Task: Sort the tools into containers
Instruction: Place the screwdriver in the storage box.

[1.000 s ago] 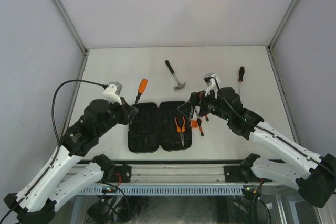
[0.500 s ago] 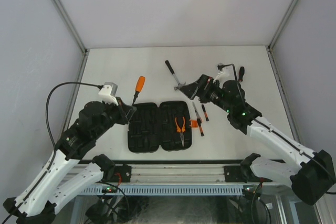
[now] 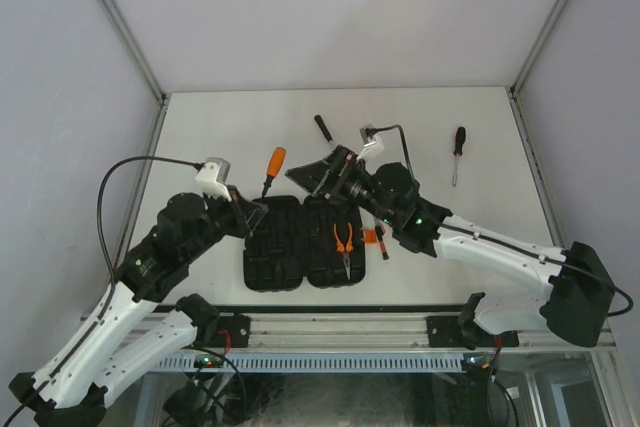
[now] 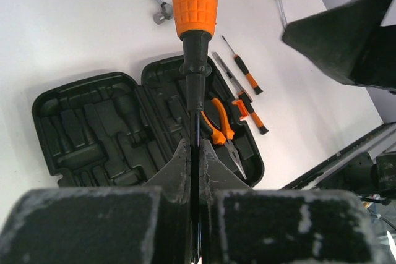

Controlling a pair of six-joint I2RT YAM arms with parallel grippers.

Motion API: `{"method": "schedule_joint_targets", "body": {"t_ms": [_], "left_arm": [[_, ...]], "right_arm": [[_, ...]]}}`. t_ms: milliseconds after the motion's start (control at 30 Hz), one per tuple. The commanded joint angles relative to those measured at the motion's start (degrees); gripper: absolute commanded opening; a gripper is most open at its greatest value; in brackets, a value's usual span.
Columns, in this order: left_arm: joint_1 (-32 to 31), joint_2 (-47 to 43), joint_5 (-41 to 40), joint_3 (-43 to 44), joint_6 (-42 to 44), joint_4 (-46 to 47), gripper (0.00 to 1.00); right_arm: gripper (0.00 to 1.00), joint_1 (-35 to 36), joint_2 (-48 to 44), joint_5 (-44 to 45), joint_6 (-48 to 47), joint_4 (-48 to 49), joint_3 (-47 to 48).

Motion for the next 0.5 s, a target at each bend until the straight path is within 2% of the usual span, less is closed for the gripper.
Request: {"method": "schedule_joint_targets", "body": {"t_ms": [0,200,467], "left_arm": [[0.4,0.2,3.3,-0.3,-0.9,5.8,0.00],[0.4,-0.3,5.4,-0.5,-0.7,6.5,0.00],[0.4,-0.8,7.2,-1.5,-1.2,7.7,0.00]], "right_arm": [[0.78,1.3,4.0,1.3,3.4,5.1,4.4],[0.67,1.6,8.5,1.6,5.3,5.5,6.3],[0.62,0.1,10.1,0.6,7.6,5.1,7.1]]}}
